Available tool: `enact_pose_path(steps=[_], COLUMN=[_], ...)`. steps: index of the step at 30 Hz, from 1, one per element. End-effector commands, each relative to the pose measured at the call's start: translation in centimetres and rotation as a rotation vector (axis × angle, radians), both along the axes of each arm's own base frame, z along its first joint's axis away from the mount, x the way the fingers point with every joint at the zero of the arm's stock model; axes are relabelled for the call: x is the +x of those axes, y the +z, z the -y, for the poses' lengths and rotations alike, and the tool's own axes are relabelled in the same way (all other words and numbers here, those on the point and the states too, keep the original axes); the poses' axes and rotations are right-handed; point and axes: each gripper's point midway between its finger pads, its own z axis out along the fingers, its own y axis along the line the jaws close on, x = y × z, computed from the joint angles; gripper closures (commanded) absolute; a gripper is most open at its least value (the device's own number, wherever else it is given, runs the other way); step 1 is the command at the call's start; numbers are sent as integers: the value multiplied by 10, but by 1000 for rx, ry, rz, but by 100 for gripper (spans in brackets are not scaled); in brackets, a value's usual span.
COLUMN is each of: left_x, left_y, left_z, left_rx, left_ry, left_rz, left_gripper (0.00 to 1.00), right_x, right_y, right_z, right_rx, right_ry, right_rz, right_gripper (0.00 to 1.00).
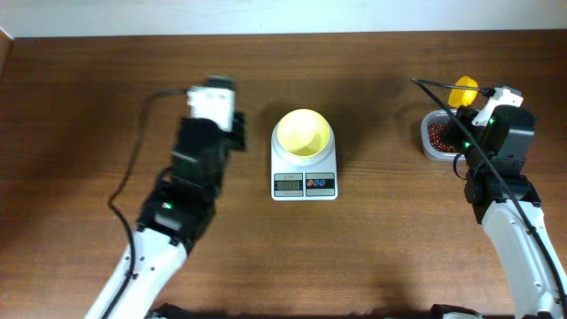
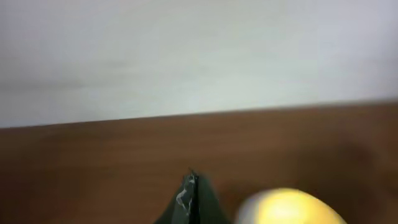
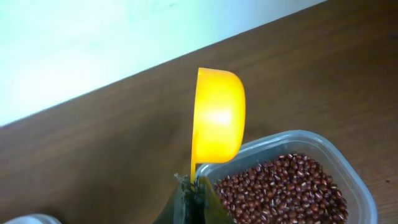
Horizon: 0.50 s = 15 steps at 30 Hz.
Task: Scoop item into bowl and weigh 50g on scale
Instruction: 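Retract the left gripper away from the scale to the left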
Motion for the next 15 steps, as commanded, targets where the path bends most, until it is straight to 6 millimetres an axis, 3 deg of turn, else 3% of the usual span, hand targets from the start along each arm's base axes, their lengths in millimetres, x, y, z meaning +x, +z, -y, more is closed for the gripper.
enact_pose_path(steps=[1,7,9,15], left_x=[22,35,37,38], left_y=[22,41,39,27], left_z=[-93,-173,-191,-196], left_rx=[-20,-42,-39,-28], left_ry=[284,482,525,536], left_rz=[96,219,224,185], left_gripper=[96,92,92,93], right_x=[4,4,4,0], right_y=[9,9,9,0], right_z=[1,-2,-5,-14], right_rx=[43,110,132,162], right_ry=[-23,-37,-26,13], right_rz=[26,32,33,-10], right_gripper=[96,96,96,96])
